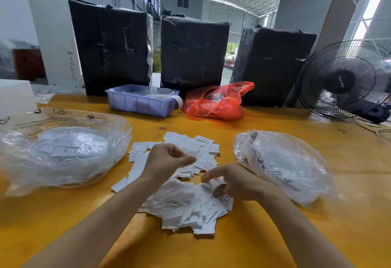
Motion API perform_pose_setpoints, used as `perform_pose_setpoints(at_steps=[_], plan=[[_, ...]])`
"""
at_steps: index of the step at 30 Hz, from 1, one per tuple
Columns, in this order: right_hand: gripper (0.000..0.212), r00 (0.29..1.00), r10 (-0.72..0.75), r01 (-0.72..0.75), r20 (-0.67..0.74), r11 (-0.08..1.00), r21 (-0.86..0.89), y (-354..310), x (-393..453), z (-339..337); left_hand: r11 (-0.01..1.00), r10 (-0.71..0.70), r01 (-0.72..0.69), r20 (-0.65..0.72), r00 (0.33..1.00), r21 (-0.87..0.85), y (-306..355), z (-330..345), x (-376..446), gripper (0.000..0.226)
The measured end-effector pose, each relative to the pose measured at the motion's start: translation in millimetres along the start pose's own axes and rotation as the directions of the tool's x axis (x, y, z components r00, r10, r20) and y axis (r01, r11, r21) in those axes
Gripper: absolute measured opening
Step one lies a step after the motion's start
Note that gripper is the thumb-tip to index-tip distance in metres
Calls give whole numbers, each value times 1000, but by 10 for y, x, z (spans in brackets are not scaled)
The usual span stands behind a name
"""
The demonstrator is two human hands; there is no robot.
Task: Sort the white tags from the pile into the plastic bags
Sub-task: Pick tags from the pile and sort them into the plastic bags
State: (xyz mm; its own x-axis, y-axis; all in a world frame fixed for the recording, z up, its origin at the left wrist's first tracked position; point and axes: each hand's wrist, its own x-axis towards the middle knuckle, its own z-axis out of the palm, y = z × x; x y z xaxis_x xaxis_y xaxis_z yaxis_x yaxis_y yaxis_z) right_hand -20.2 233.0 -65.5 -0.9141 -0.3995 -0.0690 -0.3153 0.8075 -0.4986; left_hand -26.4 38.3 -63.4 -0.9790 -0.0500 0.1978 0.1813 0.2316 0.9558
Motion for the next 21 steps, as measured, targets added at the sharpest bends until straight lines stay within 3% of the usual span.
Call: perform_pose_setpoints(at_steps=[5,8,10,15,18,21], plan=[[31,993,-115,109,-36,984,-138,-1,-8,-36,995,-29,32,34,999,-97,18,3,-13,16],[40,990,-135,140,44,981,-136,-9,-81,-102,990,-45,52,57,997,-129,13,-1,-23,15],[43,984,-167,176,60,954,-244,-34,-81,-90,989,-52,59,59,997,-138,5,6,-26,15],[25,958,-279,228,-69,884,-408,-69,-27,34,988,-48,57,68,997,-146,-9,15,-24,9],[22,943,-264,191,-203,928,-318,1,-20,15,986,-55,66,75,996,-154,-22,3,-17,8],[19,928,-80,91,-363,996,13,72,-3,-55,979,-91,105,88,992,-174,-35,4,0,15]])
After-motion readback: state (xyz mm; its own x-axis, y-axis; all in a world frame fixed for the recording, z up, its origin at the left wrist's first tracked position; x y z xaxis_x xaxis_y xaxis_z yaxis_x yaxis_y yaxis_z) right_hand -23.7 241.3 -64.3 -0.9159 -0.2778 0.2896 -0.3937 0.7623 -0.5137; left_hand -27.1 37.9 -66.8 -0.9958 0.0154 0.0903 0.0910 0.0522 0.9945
